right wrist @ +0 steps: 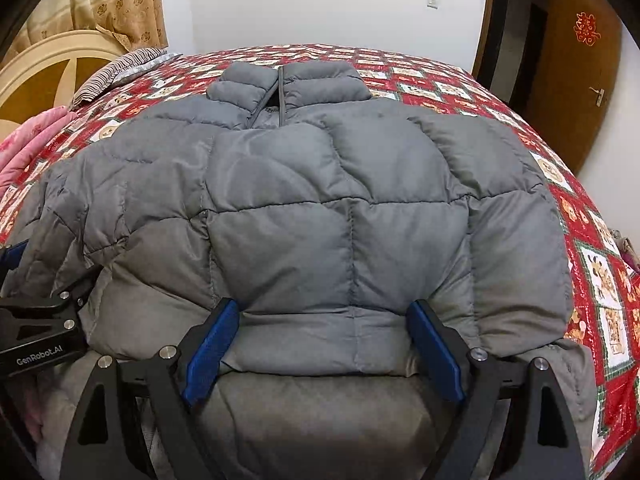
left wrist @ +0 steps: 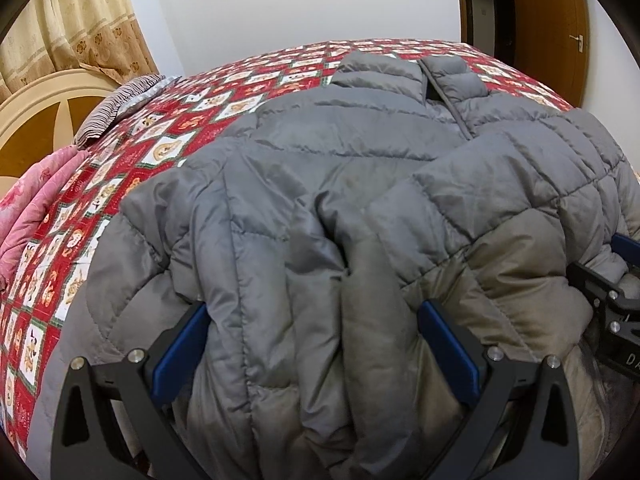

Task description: Fold large clothes

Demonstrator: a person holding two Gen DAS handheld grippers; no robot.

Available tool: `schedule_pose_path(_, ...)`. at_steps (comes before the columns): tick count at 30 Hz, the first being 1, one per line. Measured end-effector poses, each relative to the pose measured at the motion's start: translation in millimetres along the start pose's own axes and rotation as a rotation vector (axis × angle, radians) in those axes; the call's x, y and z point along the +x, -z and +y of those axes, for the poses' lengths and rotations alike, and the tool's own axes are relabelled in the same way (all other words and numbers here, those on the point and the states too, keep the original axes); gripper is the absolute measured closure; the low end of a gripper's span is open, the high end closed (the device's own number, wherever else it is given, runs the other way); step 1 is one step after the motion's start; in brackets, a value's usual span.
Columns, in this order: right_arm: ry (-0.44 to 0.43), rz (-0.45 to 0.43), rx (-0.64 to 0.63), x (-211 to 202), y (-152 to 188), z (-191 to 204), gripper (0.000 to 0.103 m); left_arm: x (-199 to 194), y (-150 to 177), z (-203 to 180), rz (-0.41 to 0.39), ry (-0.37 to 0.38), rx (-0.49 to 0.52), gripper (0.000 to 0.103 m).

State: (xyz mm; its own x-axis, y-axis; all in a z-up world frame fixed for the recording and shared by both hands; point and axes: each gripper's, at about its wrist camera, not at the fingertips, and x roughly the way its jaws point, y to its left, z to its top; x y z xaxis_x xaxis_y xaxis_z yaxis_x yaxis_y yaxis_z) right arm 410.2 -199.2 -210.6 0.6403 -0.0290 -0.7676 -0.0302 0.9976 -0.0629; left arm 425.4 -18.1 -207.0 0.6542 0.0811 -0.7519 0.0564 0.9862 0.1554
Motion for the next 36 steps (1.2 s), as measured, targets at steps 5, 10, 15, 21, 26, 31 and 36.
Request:
schedule_pose_path(5,0.016,-0.007,-0.011,1.1,0.6,3.3,0.016,-11.4,-2.7,6.2,-0.009,-0.003,-0.013,0.0)
schedule_pose_path(10,0.025,-0.01,-0.013,1.2,2.4,2.2,0.015,-55.9,-3.7,34.7,-0.078,-0.035,-0.021,0.0)
schedule_pose_path(15,0.023,-0.005,-0.01,1.6,1.4,1.9,0.014,-99.4,19.0,94.5,-0.115,-0.171,-0.014,0.0)
schedule_pose_path(21,0.007,-0.027,-0.053,-45.1,9.1,3.0,0.014,-126.2,100.3,189.8,-0.021,-0.269,-0.128,0.0)
schedule_pose_path(26,0.028,-0.043,-0.173,-76.9,36.4,12.3,0.014,-107.1,152.3,225.0,0.097,-0.242,-0.26,0.0)
schedule_pose_path(31,0.017,-0.039,-0.158,-84.9,56.5,11.8,0.014,-92.0,151.6,223.0,0.075,-0.187,-0.306,0.016)
schedule_pose_path(36,0.001,-0.067,-0.128,-99.8,69.5,6.1,0.014,-90.2,136.7,222.8,0.057,-0.151,-0.264,0.085)
